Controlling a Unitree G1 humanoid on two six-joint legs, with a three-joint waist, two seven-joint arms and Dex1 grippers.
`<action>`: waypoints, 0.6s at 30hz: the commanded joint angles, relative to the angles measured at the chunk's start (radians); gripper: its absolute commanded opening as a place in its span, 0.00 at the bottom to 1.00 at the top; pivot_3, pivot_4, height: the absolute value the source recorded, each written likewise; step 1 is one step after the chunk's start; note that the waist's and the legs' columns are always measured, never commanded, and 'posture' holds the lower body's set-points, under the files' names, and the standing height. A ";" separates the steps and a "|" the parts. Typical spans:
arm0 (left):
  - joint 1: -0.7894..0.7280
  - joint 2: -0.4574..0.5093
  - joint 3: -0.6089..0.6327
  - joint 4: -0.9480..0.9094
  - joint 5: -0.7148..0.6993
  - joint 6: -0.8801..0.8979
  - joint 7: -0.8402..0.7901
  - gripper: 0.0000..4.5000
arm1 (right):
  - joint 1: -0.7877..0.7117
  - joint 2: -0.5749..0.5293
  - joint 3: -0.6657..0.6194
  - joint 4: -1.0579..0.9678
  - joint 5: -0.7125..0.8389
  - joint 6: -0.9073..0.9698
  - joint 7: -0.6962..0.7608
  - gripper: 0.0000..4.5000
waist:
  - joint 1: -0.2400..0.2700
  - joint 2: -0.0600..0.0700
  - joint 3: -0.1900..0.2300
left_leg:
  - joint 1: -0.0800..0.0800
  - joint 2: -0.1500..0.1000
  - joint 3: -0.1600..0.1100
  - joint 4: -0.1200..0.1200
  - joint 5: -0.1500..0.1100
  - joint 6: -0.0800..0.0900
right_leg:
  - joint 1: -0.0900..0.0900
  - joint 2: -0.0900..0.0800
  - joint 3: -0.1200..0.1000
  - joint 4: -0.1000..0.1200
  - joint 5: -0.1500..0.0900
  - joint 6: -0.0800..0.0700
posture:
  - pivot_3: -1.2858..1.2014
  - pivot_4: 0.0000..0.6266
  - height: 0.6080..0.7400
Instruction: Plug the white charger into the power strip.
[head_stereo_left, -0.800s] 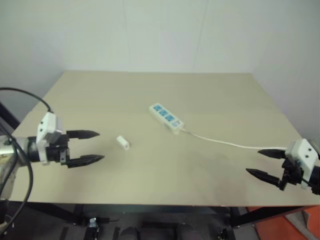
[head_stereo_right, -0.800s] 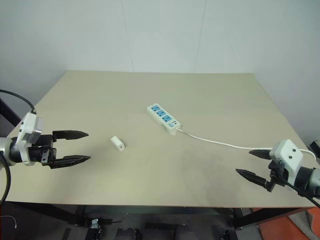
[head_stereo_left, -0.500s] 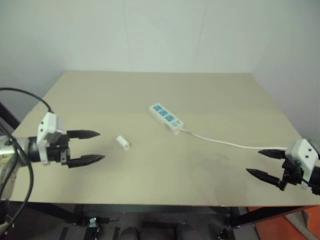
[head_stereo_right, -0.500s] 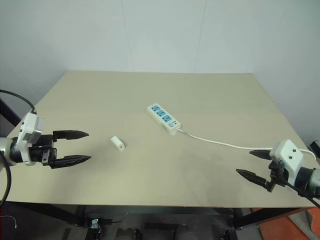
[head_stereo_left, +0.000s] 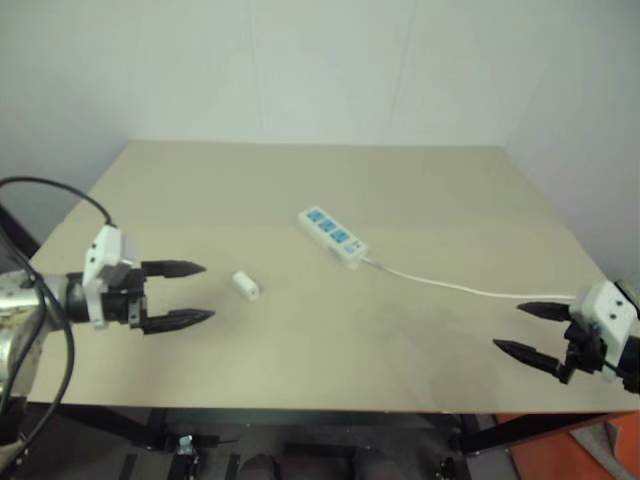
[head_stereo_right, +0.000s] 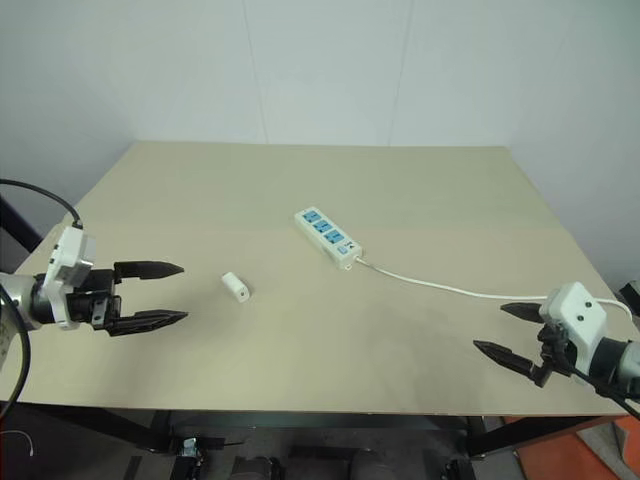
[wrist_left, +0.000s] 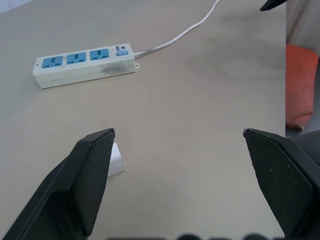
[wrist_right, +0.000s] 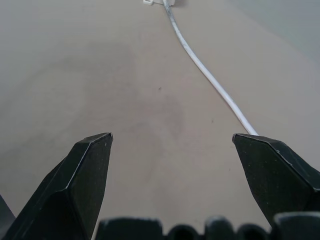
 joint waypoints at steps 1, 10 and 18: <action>-0.017 0.002 0.000 -0.003 -0.005 -0.020 -0.008 1.00 | 0.010 -0.001 -0.047 -0.042 0.010 -0.015 -0.007 1.00 | 0.000 0.000 0.000 | 0.000 0.000 0.000 0.000 0.000 0.000 | 0.000 0.000 0.000 0.000 0.000 0.000 | 0.52 0.24 1.00; -0.061 -0.006 -0.044 -0.008 0.013 -0.022 0.003 1.00 | -0.257 0.063 0.195 0.056 -0.053 0.011 -0.089 1.00 | -0.008 -0.001 0.000 | 0.001 0.001 0.000 0.000 0.000 0.000 | 0.000 0.000 0.001 0.000 0.000 0.000 | 0.52 0.24 1.00; -0.063 0.023 -0.054 -0.025 0.044 -0.031 -0.004 1.00 | -0.757 0.327 0.498 0.536 -0.257 -0.011 -0.233 1.00 | -0.017 -0.001 0.001 | -0.001 0.001 0.000 -0.002 0.000 0.000 | -0.003 0.001 0.001 0.000 0.001 -0.002 | 0.52 0.24 1.00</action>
